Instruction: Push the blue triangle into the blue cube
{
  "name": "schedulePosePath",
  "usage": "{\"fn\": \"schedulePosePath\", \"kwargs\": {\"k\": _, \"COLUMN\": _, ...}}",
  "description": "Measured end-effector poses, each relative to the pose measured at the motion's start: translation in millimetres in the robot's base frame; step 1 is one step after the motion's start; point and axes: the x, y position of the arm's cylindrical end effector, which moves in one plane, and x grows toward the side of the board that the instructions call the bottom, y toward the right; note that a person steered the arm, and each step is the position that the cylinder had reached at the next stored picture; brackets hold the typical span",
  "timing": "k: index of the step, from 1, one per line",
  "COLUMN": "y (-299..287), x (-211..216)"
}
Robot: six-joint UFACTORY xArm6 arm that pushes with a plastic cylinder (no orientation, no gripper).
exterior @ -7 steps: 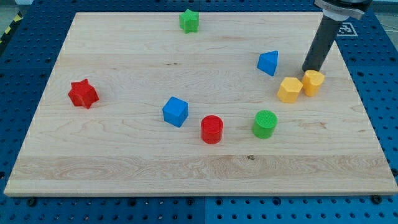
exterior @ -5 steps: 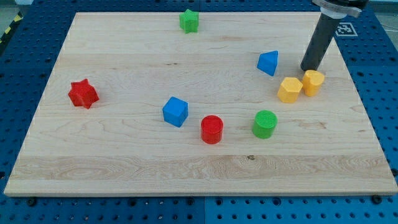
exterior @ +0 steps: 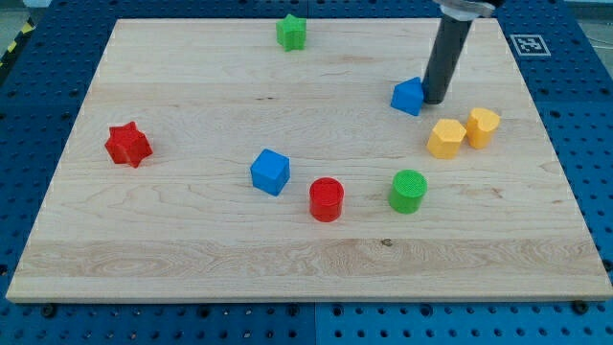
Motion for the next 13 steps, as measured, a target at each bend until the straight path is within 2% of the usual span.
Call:
{"fn": "schedulePosePath", "kwargs": {"k": 1, "y": -22.5, "x": 0.0}}
{"fn": "schedulePosePath", "kwargs": {"k": 5, "y": -27.3, "x": -1.6}}
{"fn": "schedulePosePath", "kwargs": {"k": 11, "y": -176.3, "x": -4.8}}
{"fn": "schedulePosePath", "kwargs": {"k": 13, "y": -178.7, "x": -3.6}}
